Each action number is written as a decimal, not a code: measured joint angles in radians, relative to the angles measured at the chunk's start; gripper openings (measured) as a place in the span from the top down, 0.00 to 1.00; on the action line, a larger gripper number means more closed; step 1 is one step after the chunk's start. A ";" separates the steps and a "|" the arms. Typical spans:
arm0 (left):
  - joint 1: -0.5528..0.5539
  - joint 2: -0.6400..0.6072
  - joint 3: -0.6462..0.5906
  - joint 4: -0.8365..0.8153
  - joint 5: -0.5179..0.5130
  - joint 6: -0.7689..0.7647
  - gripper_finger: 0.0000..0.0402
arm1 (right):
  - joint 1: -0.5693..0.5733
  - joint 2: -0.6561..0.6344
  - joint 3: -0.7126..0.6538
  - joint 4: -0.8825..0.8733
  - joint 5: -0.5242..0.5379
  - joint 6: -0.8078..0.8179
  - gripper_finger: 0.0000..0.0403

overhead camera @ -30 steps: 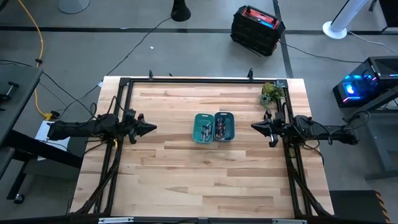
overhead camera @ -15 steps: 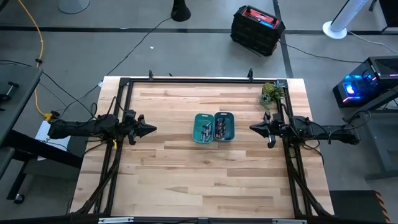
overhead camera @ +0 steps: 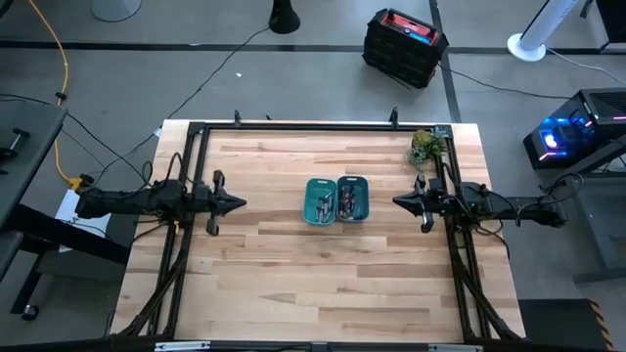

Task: Sort batteries
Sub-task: Return to Home Position

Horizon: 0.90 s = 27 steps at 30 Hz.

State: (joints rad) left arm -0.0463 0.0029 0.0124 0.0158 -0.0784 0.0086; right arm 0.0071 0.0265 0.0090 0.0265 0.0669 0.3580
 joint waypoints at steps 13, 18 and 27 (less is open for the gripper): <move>0.000 0.001 0.000 0.000 0.000 -0.015 1.00 | 0.000 0.000 0.000 0.000 0.000 0.000 1.00; 0.000 0.001 0.000 0.000 0.000 -0.024 1.00 | 0.000 0.000 0.000 0.000 0.000 0.000 1.00; 0.000 0.001 0.000 0.000 0.000 -0.024 1.00 | 0.000 0.000 0.000 0.000 0.000 0.000 1.00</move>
State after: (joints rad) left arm -0.0463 0.0036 0.0124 0.0162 -0.0785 -0.0151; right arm 0.0071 0.0265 0.0087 0.0269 0.0669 0.3580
